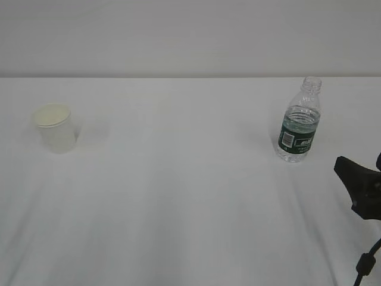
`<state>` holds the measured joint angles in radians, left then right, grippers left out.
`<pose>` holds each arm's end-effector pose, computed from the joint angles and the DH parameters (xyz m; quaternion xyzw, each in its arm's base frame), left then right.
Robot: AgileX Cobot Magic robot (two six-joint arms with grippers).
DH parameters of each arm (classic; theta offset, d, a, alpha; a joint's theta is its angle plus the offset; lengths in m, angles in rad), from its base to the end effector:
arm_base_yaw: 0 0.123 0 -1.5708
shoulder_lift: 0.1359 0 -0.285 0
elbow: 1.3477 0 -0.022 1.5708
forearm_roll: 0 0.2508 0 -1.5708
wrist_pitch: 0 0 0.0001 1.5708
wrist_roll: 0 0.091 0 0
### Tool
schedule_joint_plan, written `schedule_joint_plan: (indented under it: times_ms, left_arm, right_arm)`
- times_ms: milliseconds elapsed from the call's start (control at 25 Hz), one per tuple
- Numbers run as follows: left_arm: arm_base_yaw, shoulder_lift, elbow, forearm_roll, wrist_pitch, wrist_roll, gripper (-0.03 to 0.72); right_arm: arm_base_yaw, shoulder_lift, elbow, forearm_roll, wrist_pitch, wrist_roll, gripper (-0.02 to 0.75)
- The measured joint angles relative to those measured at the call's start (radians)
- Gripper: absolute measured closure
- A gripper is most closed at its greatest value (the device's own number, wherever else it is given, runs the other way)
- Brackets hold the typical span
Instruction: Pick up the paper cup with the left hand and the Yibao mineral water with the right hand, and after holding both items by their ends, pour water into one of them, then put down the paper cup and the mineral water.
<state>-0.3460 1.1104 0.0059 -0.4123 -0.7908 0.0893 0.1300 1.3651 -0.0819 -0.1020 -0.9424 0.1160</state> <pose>0.1415 -0.0235 0.1652 -0.0322 0.7952 -0.0522 0.6032 0.1776 0.0308 0.1589 -0.0545 0.7895 0.0892 0.6048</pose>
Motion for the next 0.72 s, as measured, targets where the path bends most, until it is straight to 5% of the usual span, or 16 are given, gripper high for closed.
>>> schedule_joint_plan:
  times_ms: [440,720]
  left_arm:
    - [0.000,0.220,0.000,0.206,-0.164,0.004,0.134]
    - [0.000,0.390,-0.002,0.172,-0.336,0.004,0.134]
  right_arm:
    - [0.000,0.000,0.000,-0.030,-0.002,0.002,0.154]
    - [0.000,0.000,0.000,-0.030,-0.002,0.002,0.154]
